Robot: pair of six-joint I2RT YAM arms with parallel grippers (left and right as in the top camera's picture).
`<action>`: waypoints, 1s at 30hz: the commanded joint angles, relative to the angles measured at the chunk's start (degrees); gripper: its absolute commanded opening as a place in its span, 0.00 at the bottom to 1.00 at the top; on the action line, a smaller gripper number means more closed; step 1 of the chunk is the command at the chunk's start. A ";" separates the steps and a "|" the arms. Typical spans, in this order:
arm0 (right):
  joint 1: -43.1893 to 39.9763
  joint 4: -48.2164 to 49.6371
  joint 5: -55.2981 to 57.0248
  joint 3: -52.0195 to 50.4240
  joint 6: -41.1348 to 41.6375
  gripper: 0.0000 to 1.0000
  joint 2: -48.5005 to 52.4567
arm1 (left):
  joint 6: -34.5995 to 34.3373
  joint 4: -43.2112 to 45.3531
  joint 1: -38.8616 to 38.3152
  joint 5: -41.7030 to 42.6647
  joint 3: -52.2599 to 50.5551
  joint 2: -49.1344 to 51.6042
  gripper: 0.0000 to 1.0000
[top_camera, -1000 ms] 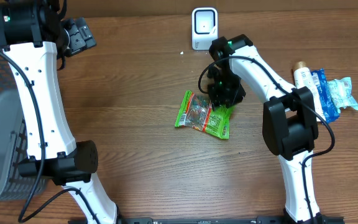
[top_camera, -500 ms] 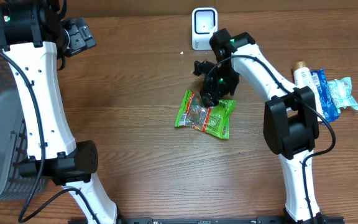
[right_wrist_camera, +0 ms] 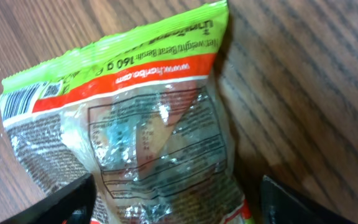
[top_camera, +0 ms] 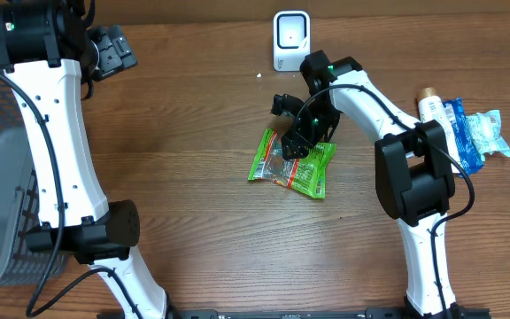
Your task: Scan the item barcode
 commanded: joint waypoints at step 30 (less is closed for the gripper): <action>11.26 21.00 2.19 -14.58 69.92 0.32 1.55 | 0.81 0.02 -0.04 0.04 0.24 -0.79 1.00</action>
